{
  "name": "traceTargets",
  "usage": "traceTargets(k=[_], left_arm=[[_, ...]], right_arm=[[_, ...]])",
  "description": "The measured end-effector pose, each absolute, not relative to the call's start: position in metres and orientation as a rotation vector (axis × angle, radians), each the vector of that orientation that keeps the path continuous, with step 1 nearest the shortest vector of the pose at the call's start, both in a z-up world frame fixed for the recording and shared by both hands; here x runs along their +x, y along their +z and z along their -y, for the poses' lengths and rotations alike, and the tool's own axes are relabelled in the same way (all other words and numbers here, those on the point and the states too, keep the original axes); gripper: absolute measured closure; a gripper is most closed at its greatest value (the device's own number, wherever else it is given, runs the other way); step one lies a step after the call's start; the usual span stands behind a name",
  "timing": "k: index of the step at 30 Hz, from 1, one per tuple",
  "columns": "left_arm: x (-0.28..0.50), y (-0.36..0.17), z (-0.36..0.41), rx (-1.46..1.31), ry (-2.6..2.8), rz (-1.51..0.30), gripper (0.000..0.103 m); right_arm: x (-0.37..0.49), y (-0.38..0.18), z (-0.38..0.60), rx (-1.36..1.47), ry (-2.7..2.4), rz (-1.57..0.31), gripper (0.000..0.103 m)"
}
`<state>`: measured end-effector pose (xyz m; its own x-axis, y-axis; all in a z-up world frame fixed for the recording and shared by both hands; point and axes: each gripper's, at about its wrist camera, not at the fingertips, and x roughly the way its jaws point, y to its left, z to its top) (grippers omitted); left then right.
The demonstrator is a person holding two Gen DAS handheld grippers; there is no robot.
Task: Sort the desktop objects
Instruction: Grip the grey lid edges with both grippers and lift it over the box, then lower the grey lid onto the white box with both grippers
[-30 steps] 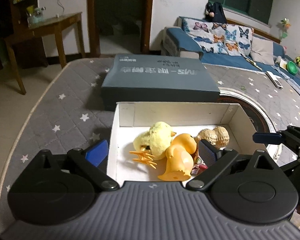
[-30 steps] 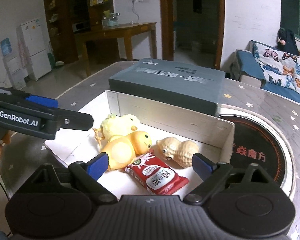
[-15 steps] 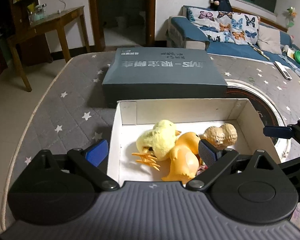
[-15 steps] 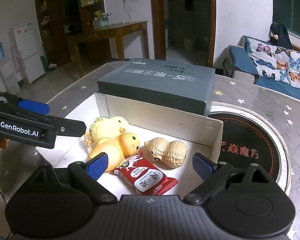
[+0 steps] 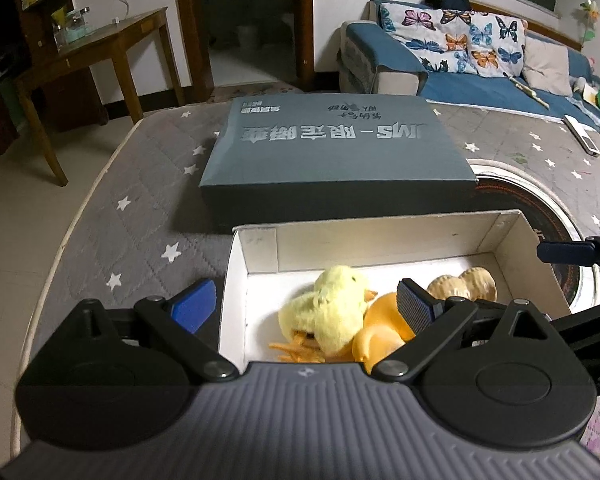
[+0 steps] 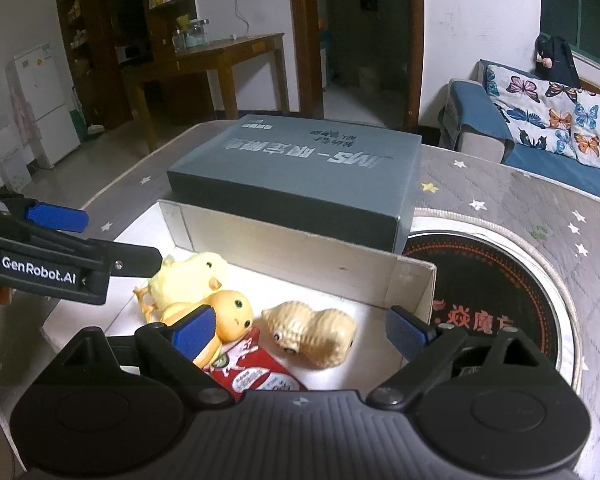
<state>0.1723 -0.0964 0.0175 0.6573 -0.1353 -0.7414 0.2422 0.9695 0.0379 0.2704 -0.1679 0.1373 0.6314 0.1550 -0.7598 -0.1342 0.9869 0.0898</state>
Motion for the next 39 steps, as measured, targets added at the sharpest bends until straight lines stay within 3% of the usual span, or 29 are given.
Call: traceTargets(k=[9,39], left_arm=[[0.202,0.019,0.100,0.144,-0.203,-0.837,0.007],[0.293,0.026,0.083,0.091,-0.106,-0.847,0.007]], right_arm=[[0.299,0.142,0.169,0.019,0.171,-0.871,0.004],[0.388,0.148,0.191,0.081,0.110,-0.849,0.004]])
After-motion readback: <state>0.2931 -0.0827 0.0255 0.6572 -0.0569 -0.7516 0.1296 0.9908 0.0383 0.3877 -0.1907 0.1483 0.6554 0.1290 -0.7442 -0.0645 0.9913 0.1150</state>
